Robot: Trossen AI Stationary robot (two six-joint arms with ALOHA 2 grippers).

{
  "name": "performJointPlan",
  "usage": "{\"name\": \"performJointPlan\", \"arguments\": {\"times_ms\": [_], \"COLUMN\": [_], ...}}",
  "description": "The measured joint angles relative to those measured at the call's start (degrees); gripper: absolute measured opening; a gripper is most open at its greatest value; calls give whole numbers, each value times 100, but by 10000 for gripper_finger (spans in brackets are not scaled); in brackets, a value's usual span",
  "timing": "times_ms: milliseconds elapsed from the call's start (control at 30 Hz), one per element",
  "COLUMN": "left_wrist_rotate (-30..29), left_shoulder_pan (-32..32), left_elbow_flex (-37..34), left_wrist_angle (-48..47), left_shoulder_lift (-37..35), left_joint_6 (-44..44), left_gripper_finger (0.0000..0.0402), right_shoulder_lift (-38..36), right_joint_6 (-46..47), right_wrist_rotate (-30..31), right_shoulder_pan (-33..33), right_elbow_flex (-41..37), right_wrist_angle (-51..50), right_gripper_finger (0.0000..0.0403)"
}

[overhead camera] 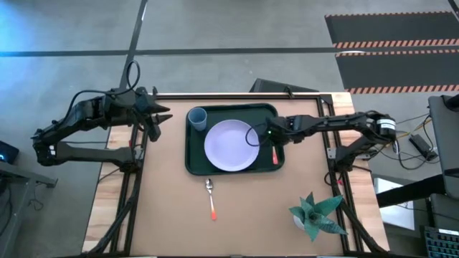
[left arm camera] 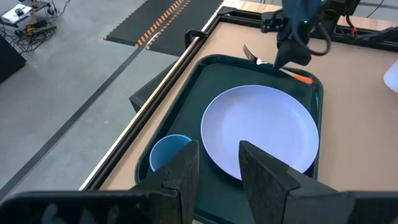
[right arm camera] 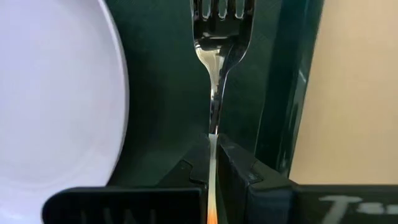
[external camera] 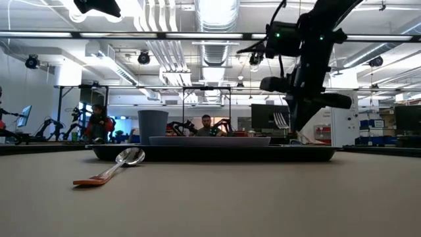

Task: Pick and place plate/cup/fork/spoon on tray
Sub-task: Put the orange fork on the black serving tray to the right of the white plate

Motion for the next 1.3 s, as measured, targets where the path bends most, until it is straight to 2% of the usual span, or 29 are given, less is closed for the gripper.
{"name": "performJointPlan", "arguments": {"times_ms": [767,1300], "left_wrist_rotate": [-81,-74], "left_shoulder_pan": [0,0], "left_elbow_flex": [2,2], "left_wrist_angle": [0,-4], "left_shoulder_lift": [-17,-36], "left_joint_6": [15,17], "left_gripper_finger": [98,98], "right_shoulder_lift": [916,948], "right_joint_6": [-349,-349], "right_wrist_rotate": [-352,-324], "right_shoulder_pan": [-255,-417], "right_elbow_flex": [-24,-21], "right_wrist_angle": [369,384], "right_gripper_finger": [8,12]}}
